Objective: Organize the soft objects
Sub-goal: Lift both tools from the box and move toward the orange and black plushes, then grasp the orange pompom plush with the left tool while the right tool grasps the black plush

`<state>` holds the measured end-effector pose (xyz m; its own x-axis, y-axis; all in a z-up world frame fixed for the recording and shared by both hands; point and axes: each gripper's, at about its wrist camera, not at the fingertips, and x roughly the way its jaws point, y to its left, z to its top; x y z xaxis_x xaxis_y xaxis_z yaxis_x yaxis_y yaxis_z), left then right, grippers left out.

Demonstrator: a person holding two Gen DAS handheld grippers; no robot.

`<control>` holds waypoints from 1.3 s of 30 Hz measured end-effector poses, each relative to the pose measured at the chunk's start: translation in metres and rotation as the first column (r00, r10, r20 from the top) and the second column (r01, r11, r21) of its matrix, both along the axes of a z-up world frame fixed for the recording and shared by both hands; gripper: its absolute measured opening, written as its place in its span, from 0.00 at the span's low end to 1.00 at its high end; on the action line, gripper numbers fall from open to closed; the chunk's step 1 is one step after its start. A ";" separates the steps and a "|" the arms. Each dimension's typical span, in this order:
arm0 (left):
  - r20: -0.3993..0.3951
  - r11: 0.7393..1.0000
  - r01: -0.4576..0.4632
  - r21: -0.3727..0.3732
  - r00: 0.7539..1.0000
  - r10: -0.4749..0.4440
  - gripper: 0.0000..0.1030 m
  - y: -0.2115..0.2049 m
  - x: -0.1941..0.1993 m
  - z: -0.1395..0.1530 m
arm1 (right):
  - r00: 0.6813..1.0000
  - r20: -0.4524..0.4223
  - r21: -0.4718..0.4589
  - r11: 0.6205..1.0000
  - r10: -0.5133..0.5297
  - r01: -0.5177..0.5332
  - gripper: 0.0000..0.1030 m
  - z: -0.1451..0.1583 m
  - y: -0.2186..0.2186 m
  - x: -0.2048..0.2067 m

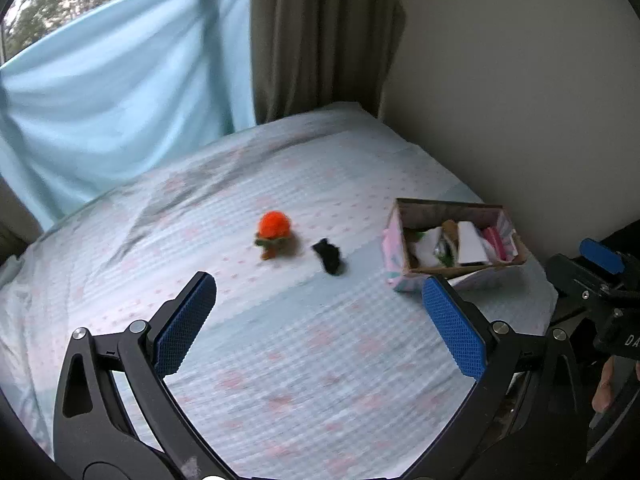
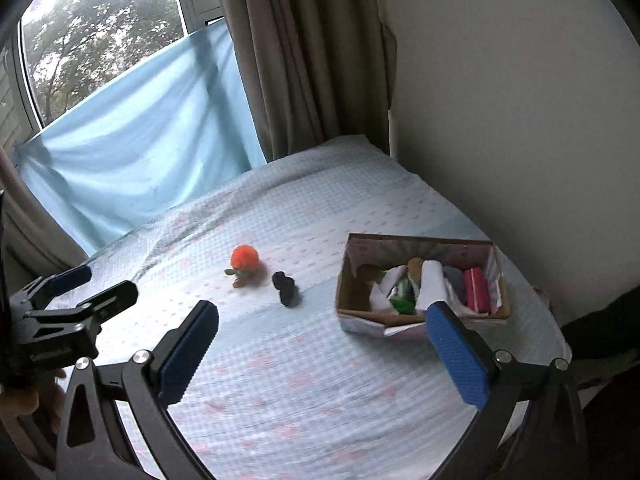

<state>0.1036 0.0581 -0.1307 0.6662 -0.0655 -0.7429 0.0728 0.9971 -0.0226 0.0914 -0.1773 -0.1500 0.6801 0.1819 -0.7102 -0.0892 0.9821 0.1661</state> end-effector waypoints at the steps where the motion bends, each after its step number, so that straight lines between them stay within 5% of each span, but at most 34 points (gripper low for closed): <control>1: 0.002 1.000 0.000 -0.002 1.000 0.000 1.00 0.009 -0.003 0.000 | 1.000 0.004 0.005 1.000 -0.007 0.007 1.00 -0.001 0.006 -0.003; 10: 0.027 1.000 0.027 0.000 0.999 -0.027 1.00 0.062 0.000 -0.017 | 0.999 0.045 0.061 0.998 -0.019 0.016 1.00 -0.015 0.059 -0.012; 20: -0.038 0.997 0.074 0.017 0.997 -0.074 1.00 0.080 0.068 -0.074 | 0.999 0.026 0.040 0.999 0.022 -0.023 1.00 -0.077 0.104 0.039; 32: -0.158 0.995 0.098 0.004 0.983 -0.096 0.99 0.095 0.192 -0.195 | 0.999 -0.035 0.012 1.000 0.021 -0.020 1.00 -0.190 0.129 0.131; 39: -0.215 0.991 0.131 -0.039 0.967 -0.137 0.95 0.088 0.253 -0.272 | 0.993 -0.110 -0.019 0.998 0.050 -0.053 0.82 -0.266 0.131 0.185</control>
<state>0.3567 0.1464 -0.4029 0.4732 -0.1631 -0.8657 0.1964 0.9775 -0.0768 0.2765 -0.0464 -0.4163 0.5885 0.1981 -0.7839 -0.1222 0.9802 0.1559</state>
